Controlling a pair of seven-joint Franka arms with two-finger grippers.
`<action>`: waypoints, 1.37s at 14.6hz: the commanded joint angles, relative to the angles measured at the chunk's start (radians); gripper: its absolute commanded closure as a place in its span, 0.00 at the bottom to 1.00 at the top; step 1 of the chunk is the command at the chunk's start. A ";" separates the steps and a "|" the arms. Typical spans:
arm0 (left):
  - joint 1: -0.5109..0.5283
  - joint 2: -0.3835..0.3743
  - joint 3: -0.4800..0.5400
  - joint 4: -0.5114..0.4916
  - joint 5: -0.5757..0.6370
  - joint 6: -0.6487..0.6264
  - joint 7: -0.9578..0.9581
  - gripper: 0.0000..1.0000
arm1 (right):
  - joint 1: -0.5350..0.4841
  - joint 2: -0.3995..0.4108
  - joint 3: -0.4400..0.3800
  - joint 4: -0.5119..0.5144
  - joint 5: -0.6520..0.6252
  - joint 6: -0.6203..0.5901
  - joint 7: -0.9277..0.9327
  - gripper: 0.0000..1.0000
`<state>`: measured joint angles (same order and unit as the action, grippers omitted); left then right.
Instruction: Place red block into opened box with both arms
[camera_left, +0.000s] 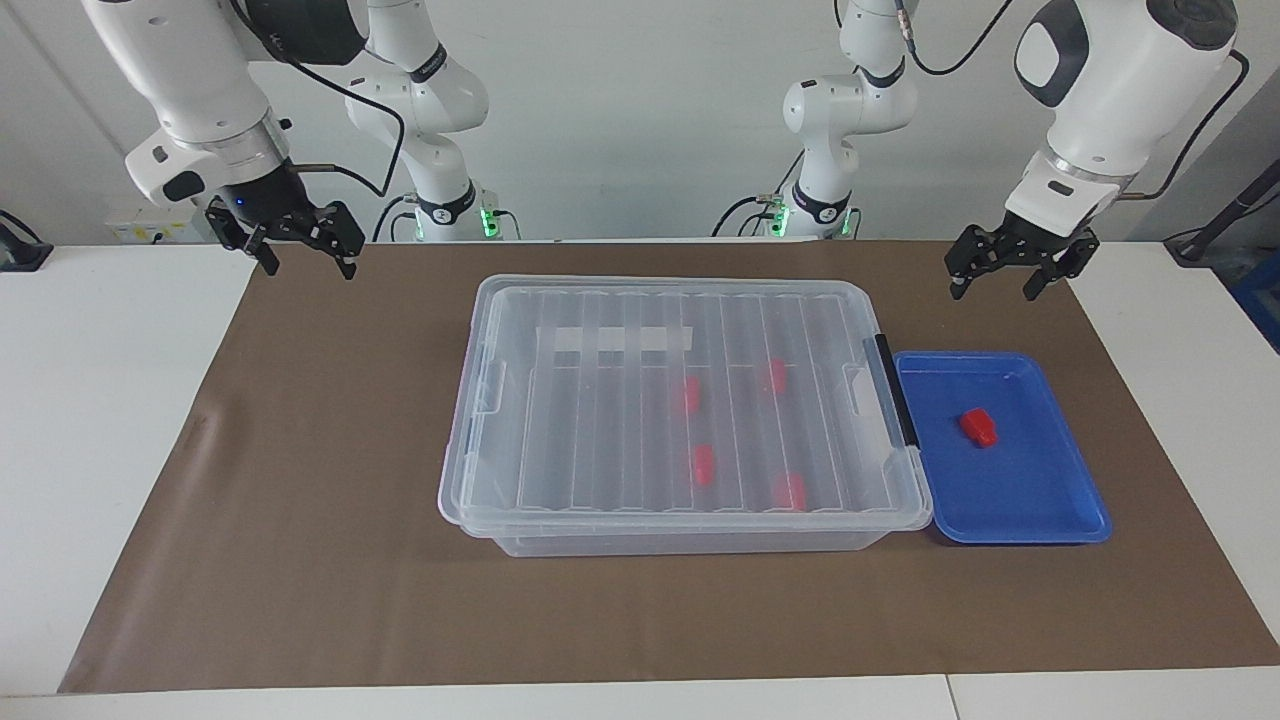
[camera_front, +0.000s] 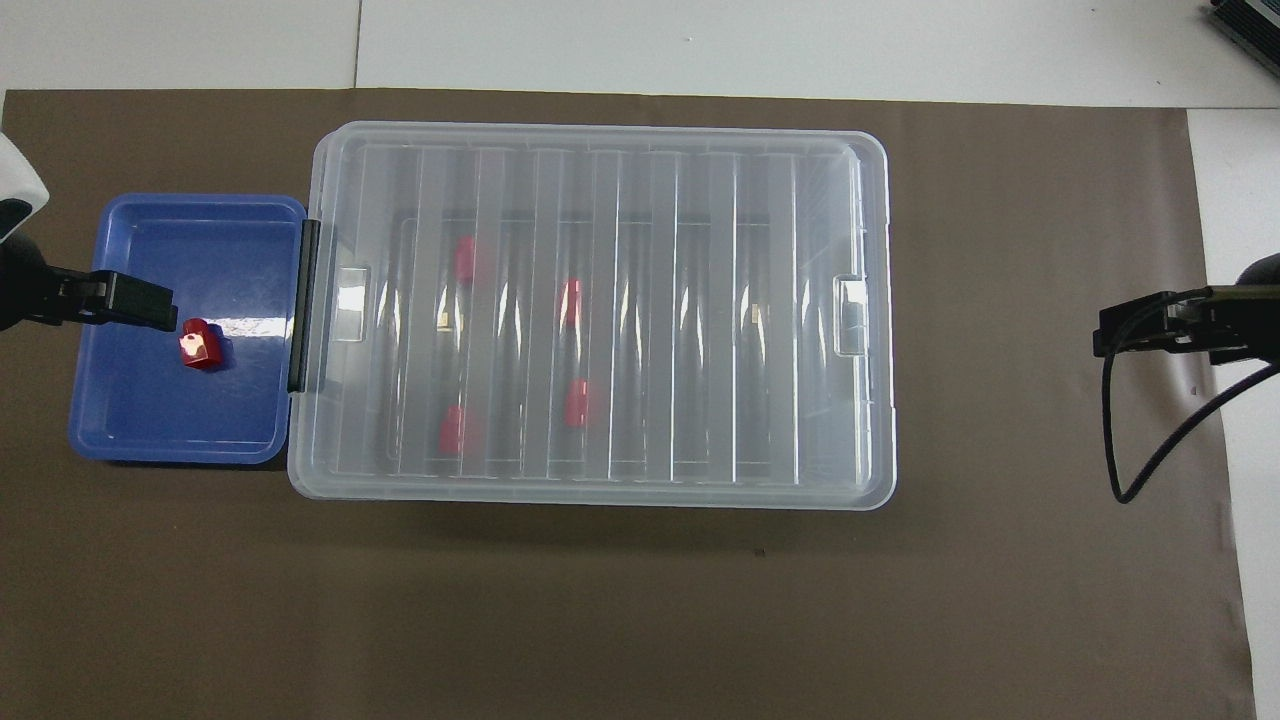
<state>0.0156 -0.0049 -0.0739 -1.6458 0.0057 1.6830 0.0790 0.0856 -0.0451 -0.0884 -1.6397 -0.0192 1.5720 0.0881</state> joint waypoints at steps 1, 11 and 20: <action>-0.025 -0.029 0.006 -0.035 -0.007 0.050 0.025 0.00 | -0.006 -0.021 0.006 -0.025 0.018 0.003 -0.022 0.00; 0.050 -0.055 0.014 -0.032 -0.004 0.032 0.019 0.00 | 0.140 -0.004 0.009 -0.199 0.019 0.354 0.051 0.00; 0.078 -0.096 0.048 -0.112 -0.003 0.051 -0.037 0.00 | 0.191 0.145 0.015 -0.235 0.041 0.543 0.073 0.00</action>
<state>0.0811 -0.0578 -0.0200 -1.6662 0.0063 1.6243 0.0734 0.2819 0.0794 -0.0790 -1.8655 -0.0094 2.0756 0.1549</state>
